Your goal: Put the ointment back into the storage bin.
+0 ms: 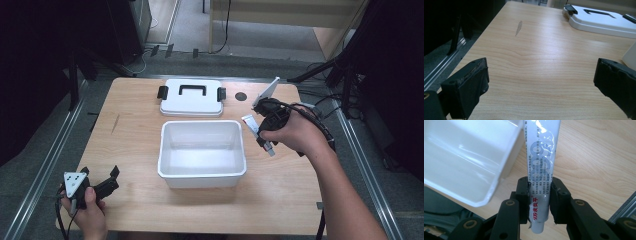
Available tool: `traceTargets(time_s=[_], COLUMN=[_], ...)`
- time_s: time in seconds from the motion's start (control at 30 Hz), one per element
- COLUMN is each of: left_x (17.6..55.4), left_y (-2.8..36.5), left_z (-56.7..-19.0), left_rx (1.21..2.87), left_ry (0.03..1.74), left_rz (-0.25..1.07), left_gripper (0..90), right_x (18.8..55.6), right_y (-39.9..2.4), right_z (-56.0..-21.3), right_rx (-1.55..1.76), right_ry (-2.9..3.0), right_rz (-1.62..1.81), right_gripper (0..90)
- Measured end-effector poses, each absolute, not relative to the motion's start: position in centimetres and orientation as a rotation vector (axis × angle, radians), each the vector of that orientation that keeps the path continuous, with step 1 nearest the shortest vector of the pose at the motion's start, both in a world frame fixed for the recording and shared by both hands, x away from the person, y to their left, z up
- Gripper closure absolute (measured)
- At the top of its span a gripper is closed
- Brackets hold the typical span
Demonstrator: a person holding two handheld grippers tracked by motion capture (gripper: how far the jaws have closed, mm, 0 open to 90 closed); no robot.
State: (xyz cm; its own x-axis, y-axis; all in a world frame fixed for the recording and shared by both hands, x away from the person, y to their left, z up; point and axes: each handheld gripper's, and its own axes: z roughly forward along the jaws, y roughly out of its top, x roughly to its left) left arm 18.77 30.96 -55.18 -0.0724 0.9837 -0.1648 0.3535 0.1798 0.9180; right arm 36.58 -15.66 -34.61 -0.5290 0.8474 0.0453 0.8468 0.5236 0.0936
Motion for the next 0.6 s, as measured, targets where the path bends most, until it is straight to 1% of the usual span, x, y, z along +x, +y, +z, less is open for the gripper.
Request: traceTargets(time_s=[0.23,0.6], left_x=[18.8,18.8], left_y=[31.0,31.0], left_z=[-55.2,-55.2], left_rx=[1.309,1.306], left_ry=[1.585,1.587], left_rz=[0.905,0.901], left_gripper=[0.6,0.6], right_x=[36.5,36.5], right_y=[-13.7,-10.5], right_z=[-33.0,-33.8], right_rx=[1.484,1.403], right_ry=[2.766,2.834], right_rz=[0.214,0.197], right_gripper=[72.6,72.6])
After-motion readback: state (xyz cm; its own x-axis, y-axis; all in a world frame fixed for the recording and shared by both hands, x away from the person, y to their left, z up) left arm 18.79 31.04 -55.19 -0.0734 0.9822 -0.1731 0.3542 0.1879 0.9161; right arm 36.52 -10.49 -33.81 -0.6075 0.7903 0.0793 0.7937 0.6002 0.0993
